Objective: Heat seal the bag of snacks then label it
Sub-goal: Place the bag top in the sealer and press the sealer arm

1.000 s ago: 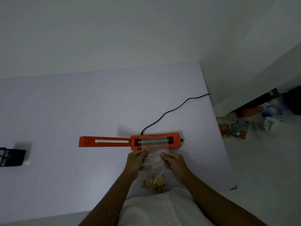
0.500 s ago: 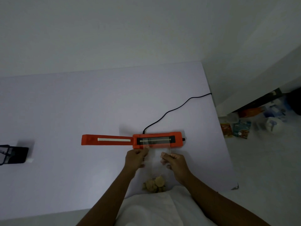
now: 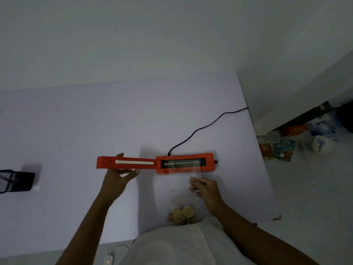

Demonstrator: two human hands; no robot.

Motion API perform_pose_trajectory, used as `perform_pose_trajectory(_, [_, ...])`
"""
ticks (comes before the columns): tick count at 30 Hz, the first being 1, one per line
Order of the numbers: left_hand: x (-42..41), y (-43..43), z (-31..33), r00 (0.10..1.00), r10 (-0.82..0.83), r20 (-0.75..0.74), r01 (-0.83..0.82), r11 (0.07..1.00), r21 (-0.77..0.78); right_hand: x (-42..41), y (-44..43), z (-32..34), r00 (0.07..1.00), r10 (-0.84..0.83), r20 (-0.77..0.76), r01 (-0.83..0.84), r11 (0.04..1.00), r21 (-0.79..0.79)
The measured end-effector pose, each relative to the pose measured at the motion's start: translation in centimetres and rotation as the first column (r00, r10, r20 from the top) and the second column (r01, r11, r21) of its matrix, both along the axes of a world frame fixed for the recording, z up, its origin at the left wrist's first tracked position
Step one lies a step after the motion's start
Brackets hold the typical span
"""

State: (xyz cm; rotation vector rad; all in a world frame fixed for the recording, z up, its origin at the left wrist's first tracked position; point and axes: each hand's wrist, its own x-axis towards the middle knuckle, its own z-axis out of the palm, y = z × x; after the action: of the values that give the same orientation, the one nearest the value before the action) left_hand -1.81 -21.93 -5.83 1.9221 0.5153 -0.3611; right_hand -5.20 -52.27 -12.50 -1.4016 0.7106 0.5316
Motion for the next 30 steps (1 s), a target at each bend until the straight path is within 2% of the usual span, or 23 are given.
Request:
perform_pose_trajectory(10, [-0.2, 0.4, 2.2, 0.967, -0.171, 0.189, 0.155, 0.983, 0.098, 0.0, 0.0, 0.1, 1.0, 0.0, -0.002, 0.0, 1.0, -0.006])
perform_pose_trajectory(18, [0.9, -1.3, 6.5, 0.878, -0.341, 0.337, 0.295, 0.938, 0.182, 0.0, 0.1, -0.1, 1.0, 0.003, -0.019, -0.003, 1.0, 0.0])
perform_pose_trajectory(24, [2.0, -1.9, 9.2, 0.814, -0.449, 0.369, 0.392, 0.893, 0.222, 0.0, 0.1, -0.1, 1.0, 0.012, -0.018, -0.012, 1.0, 0.003])
perform_pose_trajectory(30, [2.7, -2.8, 9.4, 0.761, -0.52, 0.389, 0.453, 0.854, 0.256, 0.1, 0.1, 0.0, 1.0, 0.004, -0.017, -0.004, 1.0, 0.012])
